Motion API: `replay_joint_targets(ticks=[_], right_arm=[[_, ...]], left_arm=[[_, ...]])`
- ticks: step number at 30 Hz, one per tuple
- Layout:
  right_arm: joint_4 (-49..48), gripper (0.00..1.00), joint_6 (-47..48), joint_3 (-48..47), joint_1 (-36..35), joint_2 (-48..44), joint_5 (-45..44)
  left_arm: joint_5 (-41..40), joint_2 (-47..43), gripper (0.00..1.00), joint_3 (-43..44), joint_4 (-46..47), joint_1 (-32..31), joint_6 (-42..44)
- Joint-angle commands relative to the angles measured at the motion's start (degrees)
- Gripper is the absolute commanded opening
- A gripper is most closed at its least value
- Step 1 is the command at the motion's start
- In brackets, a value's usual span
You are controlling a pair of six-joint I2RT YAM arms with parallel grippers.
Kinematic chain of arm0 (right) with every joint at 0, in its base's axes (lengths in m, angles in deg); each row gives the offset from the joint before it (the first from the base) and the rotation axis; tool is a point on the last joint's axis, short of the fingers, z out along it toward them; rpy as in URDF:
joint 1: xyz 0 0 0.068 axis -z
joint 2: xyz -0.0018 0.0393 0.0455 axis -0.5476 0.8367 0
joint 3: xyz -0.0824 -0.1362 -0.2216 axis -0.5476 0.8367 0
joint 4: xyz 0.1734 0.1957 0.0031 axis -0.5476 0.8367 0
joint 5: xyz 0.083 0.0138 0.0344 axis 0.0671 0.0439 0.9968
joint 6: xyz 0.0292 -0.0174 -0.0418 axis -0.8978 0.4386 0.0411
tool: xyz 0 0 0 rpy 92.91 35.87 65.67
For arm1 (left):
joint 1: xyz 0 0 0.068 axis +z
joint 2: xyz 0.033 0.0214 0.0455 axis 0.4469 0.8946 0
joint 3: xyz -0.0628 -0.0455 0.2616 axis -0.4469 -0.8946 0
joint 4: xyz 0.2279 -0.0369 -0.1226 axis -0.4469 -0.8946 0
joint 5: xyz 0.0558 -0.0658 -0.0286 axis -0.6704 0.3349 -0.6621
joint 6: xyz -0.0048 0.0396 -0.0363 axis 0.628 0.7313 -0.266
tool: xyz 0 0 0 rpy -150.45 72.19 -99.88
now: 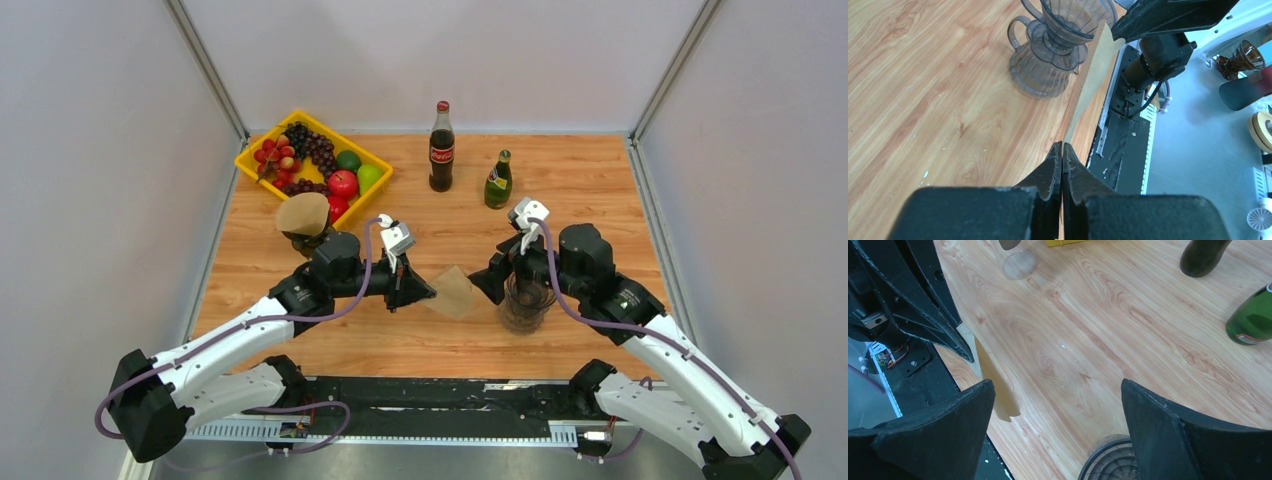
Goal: Place the coffee filter in the dripper
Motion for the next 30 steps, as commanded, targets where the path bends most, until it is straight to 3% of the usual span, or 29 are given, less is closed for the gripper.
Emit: replay_joint_targets(ticks=[1, 8, 30], right_arm=[[1.05, 1.0, 1.32, -2.72, -0.24, -0.83, 1.34], [2.6, 1.0, 1.84, -2.94, -0.24, -0.12, 1.36], [-5.88, 0.96, -1.24, -0.7, -0.24, 8.75, 19.58]], left_arm=[[0.15, -0.05, 0.0, 1.68, -0.26, -0.05, 0.5], [0.21, 0.0, 0.0, 1.69, -0.31, -0.07, 0.75], [4.02, 1.13, 0.0, 1.78, 5.08, -0.1, 0.11]])
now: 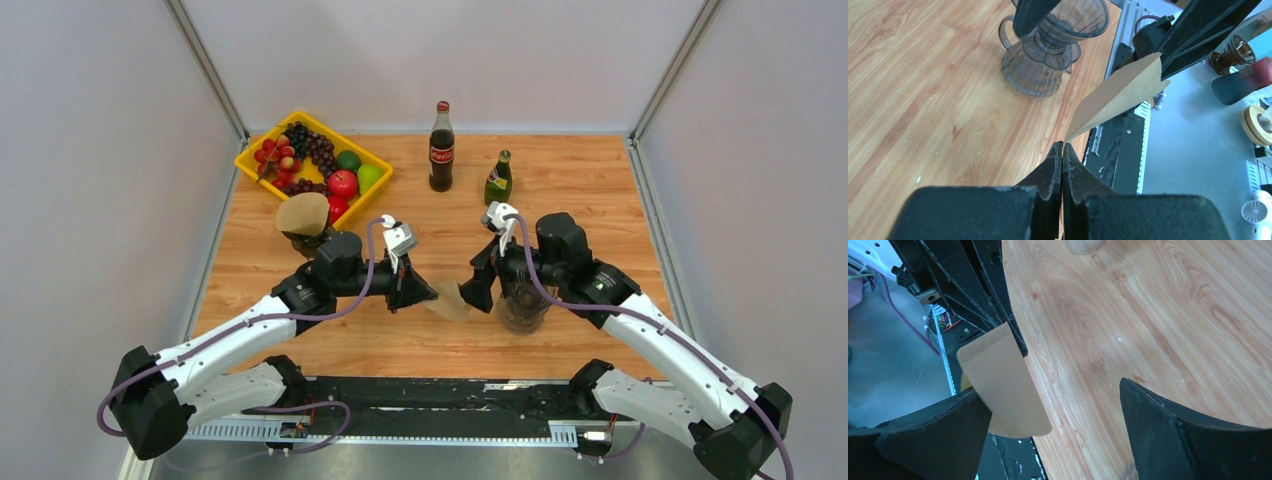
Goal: Place the coffee filter in the dripper
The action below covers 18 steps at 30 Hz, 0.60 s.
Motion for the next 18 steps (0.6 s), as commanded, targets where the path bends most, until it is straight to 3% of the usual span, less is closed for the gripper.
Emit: replay_joint_targets(ticks=[1, 7, 10, 18], right_arm=[[-4.36, 0.95, -1.12, 0.41, -0.22, 1.34, 4.62], [-5.2, 0.92, -1.4, 1.78, -0.24, 2.12, 3.63], [-5.48, 0.84, -1.56, 2.33, -0.24, 1.9, 4.41], [-12.14, 0.85, -6.53, 4.4, -0.24, 1.72, 7.72]], left_arm=[[2.8, 0.11, 0.0, 1.73, 5.38, -0.05, -0.18], [5.15, -0.41, 0.0, 1.02, 8.67, -0.09, -1.9], [4.81, -0.83, 0.0, 0.72, 9.31, -0.03, -2.8], [2.22, -0.88, 0.0, -0.29, 13.68, -0.04, -7.12]])
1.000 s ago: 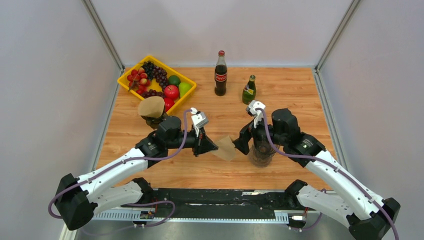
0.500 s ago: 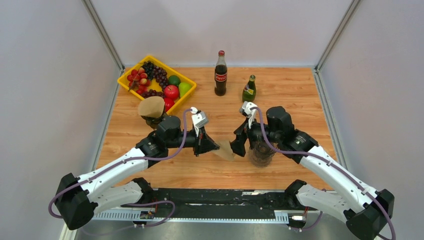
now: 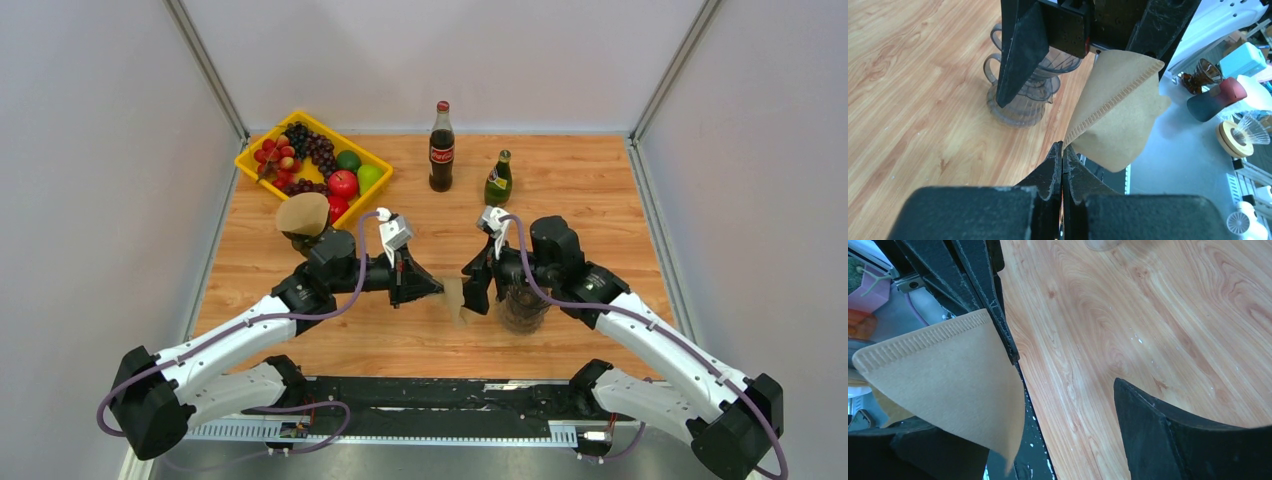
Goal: Place the coffee filter in the dripper
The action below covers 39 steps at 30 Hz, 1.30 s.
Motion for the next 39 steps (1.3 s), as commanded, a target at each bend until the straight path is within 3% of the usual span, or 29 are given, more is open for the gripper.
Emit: replay_joint_targets(ticks=[1, 14, 25, 29, 31, 37, 38, 39], right_arm=[[-8.24, 0.85, -4.74, 1.25, -0.24, -0.34, 3.05], [-11.78, 0.76, -9.13, 3.02, -0.24, -4.44, -1.76], [-11.78, 0.42, -6.65, 2.28, -0.24, -5.14, 6.52], [-11.78, 0.21, -6.14, 1.85, -0.24, -4.91, 7.2], [-11.75, 0.01, -6.07, 1.6, -0.22, -4.75, 7.71], [-11.69, 0.0, -6.97, 0.73, -0.24, -4.08, 5.26], [-11.65, 0.0, -7.0, 0.56, -0.24, -3.98, 3.97], [-11.4, 0.0, -6.98, 0.36, -0.24, -3.98, 3.05]], left_arm=[[-0.96, -0.88, 0.0, -0.48, 5.69, -0.02, -3.46], [-2.94, -2.16, 0.0, -1.77, 5.15, -0.06, -4.12], [-2.36, -2.32, 0.0, -1.52, 6.38, -0.08, -3.41], [-2.02, -2.16, 0.0, -1.5, 7.23, -0.02, -3.4], [-2.2, -2.13, 0.0, -1.35, 7.13, -0.01, -3.26], [-4.07, -1.55, 0.02, -0.18, 4.76, -0.02, -2.88], [-4.79, -1.47, 0.05, 0.14, 4.13, -0.06, -2.92], [-5.25, -1.45, 0.15, 0.31, 3.73, -0.03, -2.95]])
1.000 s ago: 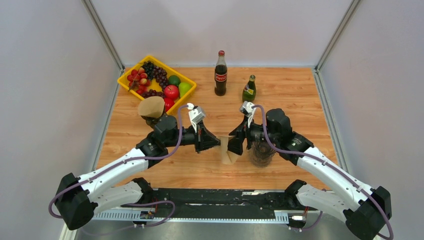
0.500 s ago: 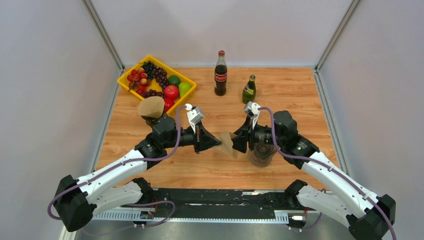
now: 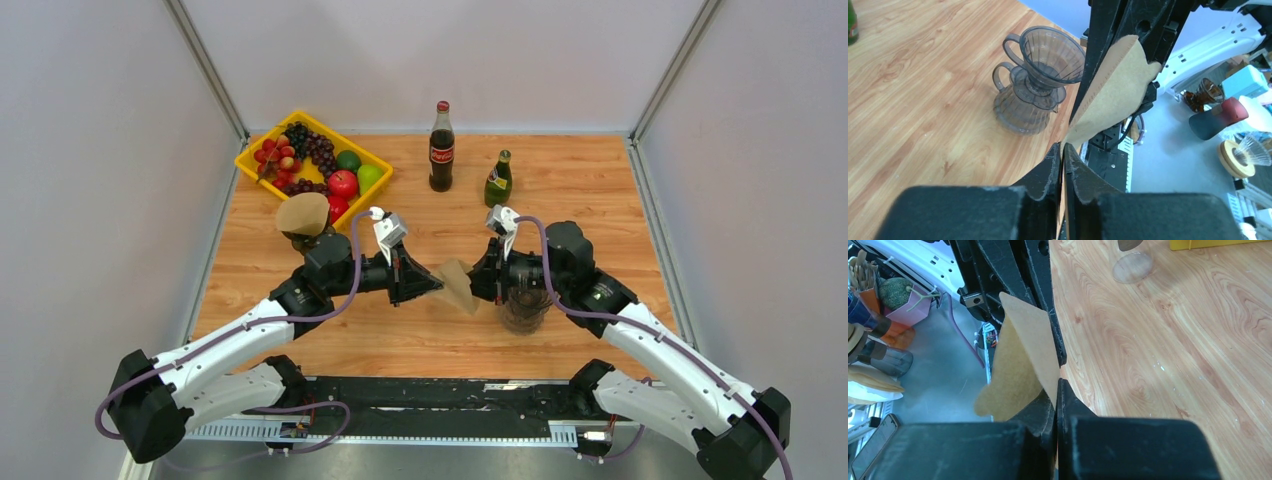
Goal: Place the coffee filter in the dripper
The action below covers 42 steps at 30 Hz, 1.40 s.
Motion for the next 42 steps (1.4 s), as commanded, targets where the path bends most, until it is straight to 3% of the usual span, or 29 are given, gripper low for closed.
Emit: replay_joint_targets(ticks=[1, 2, 3, 4, 5, 6, 7, 13, 18, 29, 42], right_arm=[[-1.71, 0.0, -0.15, -2.78, -0.22, 0.3, -3.33], [-1.27, 0.0, -0.14, -3.03, -0.21, 0.37, -4.64], [-0.6, 0.0, 0.05, -3.36, -0.23, 0.57, -5.99], [0.11, 0.0, 0.05, -3.68, -0.24, 0.85, -7.67], [0.73, 0.0, -0.01, -4.11, -0.24, 1.38, -9.34], [1.67, 0.0, -0.05, -4.66, -0.24, 1.85, -11.43], [2.6, 0.0, -0.12, -5.31, -0.24, 2.29, -13.8], [10.49, 0.0, -1.59, -9.41, -0.24, 6.54, -33.36], [13.9, 0.0, -13.0, -13.8, -0.24, 11.21, -43.36], [16.59, 0.0, -22.81, -18.38, -0.24, 18.23, -40.91], [16.59, 0.0, -23.89, -19.02, -0.31, 18.85, -37.54]], left_arm=[[-2.71, 0.03, 0.23, 2.45, -0.87, -0.08, 0.74], [-3.5, 0.1, 0.44, 2.75, -1.53, -0.05, 0.77], [-5.29, 0.08, 0.55, 3.86, -3.25, -0.06, 0.68], [-6.28, 0.07, 0.72, 4.51, -4.12, -0.08, 0.62], [-8.1, -0.02, 0.8, 5.73, -6.22, -0.07, 0.7], [-9.0, -0.18, 0.95, 6.28, -7.41, -0.02, 0.93], [-11.13, -0.28, 0.97, 7.18, -9.73, -0.06, 1.03], [-23.49, -0.57, 1.0, 10.61, -20.73, -0.1, -0.09], [-25.68, 1.86, 1.0, 13.29, -22.54, -0.13, -3.28], [-26.13, 11.2, 1.0, 18.3, -15.87, -2.98, -6.19], [-36.94, 19.91, 1.0, 24.87, -18.93, -5.16, -8.57]])
